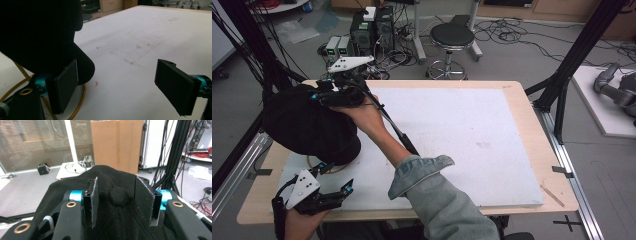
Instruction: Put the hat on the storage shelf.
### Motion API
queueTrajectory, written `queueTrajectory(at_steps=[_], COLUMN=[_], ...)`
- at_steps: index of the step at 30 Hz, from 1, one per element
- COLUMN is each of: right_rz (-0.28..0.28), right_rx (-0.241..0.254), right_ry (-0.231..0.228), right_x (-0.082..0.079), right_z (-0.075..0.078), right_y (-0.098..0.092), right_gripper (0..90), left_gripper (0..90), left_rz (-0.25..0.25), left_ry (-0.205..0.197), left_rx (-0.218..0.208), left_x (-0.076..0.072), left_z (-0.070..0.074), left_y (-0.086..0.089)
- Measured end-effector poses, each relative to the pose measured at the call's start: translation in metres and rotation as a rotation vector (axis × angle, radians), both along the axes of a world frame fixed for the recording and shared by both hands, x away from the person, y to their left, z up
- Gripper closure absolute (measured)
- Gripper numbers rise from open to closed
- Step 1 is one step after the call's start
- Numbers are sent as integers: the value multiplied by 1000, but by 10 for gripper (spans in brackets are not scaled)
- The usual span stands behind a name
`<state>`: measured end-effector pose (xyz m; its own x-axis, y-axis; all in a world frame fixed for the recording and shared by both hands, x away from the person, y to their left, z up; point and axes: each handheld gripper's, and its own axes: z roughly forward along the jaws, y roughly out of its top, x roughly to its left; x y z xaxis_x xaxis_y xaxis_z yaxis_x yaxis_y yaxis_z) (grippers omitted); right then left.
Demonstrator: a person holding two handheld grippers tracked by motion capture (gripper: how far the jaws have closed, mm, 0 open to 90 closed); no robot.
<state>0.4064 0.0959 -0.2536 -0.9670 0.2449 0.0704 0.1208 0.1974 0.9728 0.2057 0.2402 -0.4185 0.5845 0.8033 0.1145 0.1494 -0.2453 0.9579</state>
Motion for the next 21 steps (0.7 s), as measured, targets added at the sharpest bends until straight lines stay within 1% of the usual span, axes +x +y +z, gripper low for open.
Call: queueTrajectory(at_steps=[2, 5, 8, 13, 15, 18, 19, 20, 21], right_rz=[-4, -6, -20, -34, -42, -68, -68, -91, -100], right_rx=[-2, -5, -22, -24, -25, -35, -35, -34, -34], right_ry=[8, 6, -2, 3, 2, -4, -4, -18, -21], right_x=[0, 0, 1, 1, 1, 2, 2, 2, 2], right_z=[0, 1, 2, 3, 4, 6, 6, 6, 6], right_y=[-1, -2, -5, -12, -16, -29, -29, -37, -42], right_gripper=[540, 523, 479, 440, 426, 387, 387, 379, 372], left_gripper=[190, 190, 190, 190, 190, 190, 190, 190, 190], left_rz=[0, -2, -1, -2, -3, -3, -2, -1, -1], left_ry=[-1, -2, -1, 0, -3, -5, -5, -4, -4], left_rx=[2, 1, 1, 0, 2, 1, 2, -1, -1], left_x=[0, 0, 0, 0, 1, 1, 1, 1, 1], left_z=[0, 0, 0, 0, 0, 0, 0, 0, 0], left_y=[0, -1, 0, 0, -1, -1, -1, -1, -1])
